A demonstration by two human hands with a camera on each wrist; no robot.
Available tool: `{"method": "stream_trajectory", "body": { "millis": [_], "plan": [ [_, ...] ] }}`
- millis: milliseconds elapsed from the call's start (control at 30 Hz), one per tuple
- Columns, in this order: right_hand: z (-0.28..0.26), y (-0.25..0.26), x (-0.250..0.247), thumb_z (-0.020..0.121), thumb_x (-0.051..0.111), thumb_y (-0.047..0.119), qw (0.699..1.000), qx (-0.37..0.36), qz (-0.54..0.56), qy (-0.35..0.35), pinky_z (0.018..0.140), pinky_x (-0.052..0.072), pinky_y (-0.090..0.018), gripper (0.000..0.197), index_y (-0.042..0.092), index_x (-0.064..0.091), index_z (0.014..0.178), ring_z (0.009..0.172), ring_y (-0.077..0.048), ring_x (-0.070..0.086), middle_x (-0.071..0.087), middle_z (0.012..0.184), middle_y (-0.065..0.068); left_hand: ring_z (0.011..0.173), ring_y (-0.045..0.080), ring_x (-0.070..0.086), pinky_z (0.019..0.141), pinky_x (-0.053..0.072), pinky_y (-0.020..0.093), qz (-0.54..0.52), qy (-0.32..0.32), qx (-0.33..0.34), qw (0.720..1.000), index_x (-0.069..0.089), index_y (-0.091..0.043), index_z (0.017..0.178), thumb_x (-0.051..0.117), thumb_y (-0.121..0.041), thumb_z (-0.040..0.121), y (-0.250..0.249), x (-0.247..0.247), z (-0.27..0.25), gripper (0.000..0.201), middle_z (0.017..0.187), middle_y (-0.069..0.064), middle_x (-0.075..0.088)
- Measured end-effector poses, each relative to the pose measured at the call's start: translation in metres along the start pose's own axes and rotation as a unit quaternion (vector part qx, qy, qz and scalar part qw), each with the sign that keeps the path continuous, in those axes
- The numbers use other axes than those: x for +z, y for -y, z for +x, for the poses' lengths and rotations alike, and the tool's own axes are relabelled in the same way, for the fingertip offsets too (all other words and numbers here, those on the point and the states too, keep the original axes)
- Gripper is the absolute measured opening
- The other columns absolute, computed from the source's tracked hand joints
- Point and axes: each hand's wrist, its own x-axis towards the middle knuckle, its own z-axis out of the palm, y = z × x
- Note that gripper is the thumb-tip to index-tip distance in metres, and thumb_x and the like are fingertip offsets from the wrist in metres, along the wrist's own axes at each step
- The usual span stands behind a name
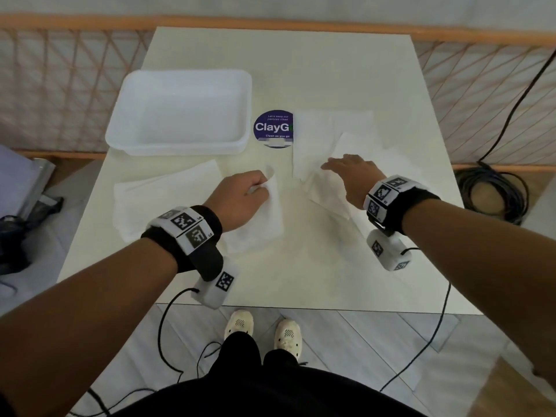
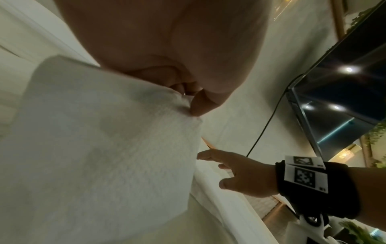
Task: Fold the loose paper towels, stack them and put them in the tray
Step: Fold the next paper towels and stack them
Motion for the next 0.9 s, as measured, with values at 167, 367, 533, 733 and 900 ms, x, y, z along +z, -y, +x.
{"method": "stream_trajectory", "body": {
  "millis": [167,367,533,733,900],
  "plan": [
    [0.019,-0.005,0.001,0.084,0.04,-0.011,0.993,-0.048,-0.09,0.056,0.119,0.008,-0.043,0.085,0.031,0.007,0.151,0.147,-0.021,0.002,0.004,0.16,0.007,0.085,0.013,0.063,0.069,0.045,0.018,-0.02,-0.012,-0.01,1.0,0.064,-0.018,0.092,0.06,-0.025,0.089,0.006,-0.005,0.004,0.008,0.091,-0.002,0.069],
    [0.035,-0.009,-0.001,0.084,0.051,0.003,0.983,-0.086,-0.16,0.007,0.118,0.005,-0.048,0.072,0.031,0.026,0.145,0.138,-0.023,0.028,0.039,0.145,0.0,0.083,0.002,0.061,0.068,0.042,0.005,-0.039,-0.04,-0.006,0.998,0.068,-0.023,0.091,0.068,-0.032,0.087,0.01,-0.007,0.01,0.011,0.091,-0.011,0.069],
    [0.045,-0.009,-0.014,0.088,0.056,0.02,0.972,-0.111,-0.207,-0.008,0.117,0.006,-0.045,0.041,0.029,0.05,0.128,0.129,-0.023,0.035,0.053,0.125,0.002,0.081,0.004,0.06,0.067,0.041,0.006,-0.028,-0.077,-0.021,0.996,0.068,-0.022,0.09,0.069,-0.032,0.086,0.021,-0.015,0.013,0.011,0.088,-0.008,0.069],
    [0.046,0.01,-0.028,0.086,0.059,0.035,0.974,-0.177,-0.141,-0.012,0.116,-0.001,-0.049,0.026,0.03,0.059,0.112,0.136,-0.02,0.028,0.054,0.125,0.006,0.086,0.004,0.062,0.076,0.044,0.016,-0.035,-0.101,-0.049,0.993,0.069,-0.021,0.093,0.07,-0.031,0.085,0.034,-0.048,0.008,0.013,0.092,-0.011,0.07],
    [0.049,0.057,-0.03,0.085,0.058,0.034,0.973,-0.221,-0.059,0.023,0.117,-0.003,-0.045,0.03,0.029,0.055,0.115,0.127,-0.017,0.039,0.057,0.118,0.002,0.084,0.004,0.066,0.078,0.048,0.019,-0.075,-0.116,-0.059,0.989,0.068,-0.018,0.093,0.071,-0.029,0.085,0.045,-0.089,0.001,0.013,0.093,-0.007,0.072]
  ]
}}
